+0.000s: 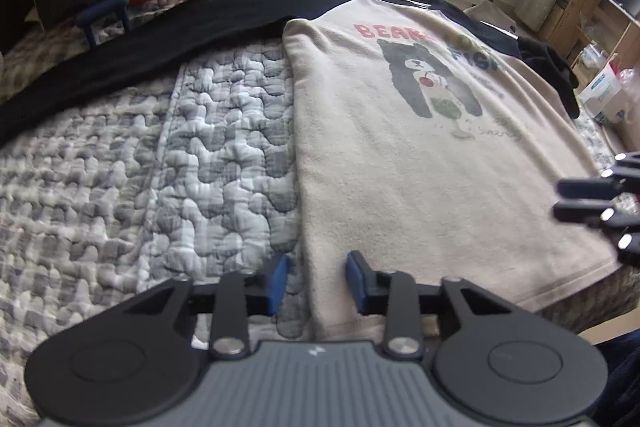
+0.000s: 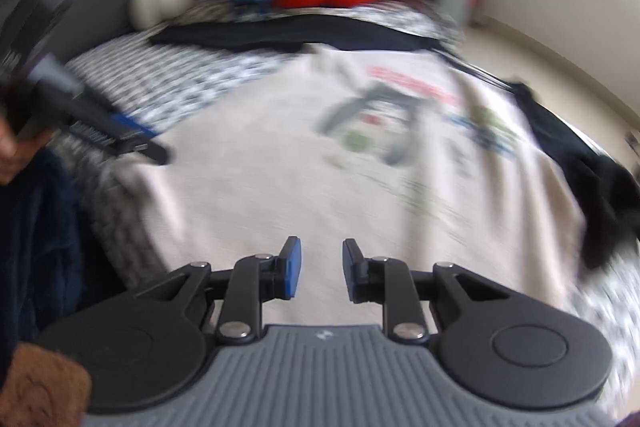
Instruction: Fold clothes
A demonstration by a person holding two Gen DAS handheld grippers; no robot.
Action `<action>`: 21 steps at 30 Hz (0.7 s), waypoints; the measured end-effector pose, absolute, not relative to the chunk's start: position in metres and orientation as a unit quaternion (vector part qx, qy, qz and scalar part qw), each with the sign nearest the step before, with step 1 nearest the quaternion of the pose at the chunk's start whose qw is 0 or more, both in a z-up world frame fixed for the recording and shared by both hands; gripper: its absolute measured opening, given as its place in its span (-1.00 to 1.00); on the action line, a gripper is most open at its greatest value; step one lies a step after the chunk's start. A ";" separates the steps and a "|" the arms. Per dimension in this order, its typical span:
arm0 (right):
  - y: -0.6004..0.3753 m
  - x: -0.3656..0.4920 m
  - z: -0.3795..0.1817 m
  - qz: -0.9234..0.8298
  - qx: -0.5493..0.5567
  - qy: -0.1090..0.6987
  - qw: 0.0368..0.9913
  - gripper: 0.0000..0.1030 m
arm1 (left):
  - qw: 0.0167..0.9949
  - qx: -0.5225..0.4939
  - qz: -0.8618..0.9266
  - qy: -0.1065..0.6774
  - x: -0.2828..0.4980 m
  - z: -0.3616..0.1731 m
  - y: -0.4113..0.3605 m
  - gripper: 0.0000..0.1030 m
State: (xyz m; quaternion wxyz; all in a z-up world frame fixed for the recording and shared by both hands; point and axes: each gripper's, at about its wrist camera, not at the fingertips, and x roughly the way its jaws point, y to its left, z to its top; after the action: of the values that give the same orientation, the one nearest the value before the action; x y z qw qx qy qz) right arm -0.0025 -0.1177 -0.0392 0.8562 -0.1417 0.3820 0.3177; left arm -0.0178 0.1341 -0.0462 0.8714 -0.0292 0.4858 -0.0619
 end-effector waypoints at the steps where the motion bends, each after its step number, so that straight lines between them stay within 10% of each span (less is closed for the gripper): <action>1: -0.129 -0.001 -0.038 0.300 -0.129 0.386 0.863 -0.43 | 0.872 -0.029 -0.061 0.484 -0.018 -0.046 0.134 -0.57; 5: -0.180 0.000 -0.038 0.217 -0.068 0.415 0.881 -0.41 | 0.876 -0.028 -0.056 0.478 -0.020 -0.044 0.132 -0.90; 21: -0.280 -0.034 -0.050 0.114 0.067 0.472 0.871 -0.21 | 0.885 -0.058 -0.052 0.458 -0.033 -0.034 0.141 -0.92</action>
State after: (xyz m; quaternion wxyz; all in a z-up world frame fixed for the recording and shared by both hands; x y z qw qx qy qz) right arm -0.0338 -0.2804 -0.0496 0.8714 0.0665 0.4724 0.1142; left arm -0.0329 0.1415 -0.0336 0.8853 -0.0579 0.4585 -0.0522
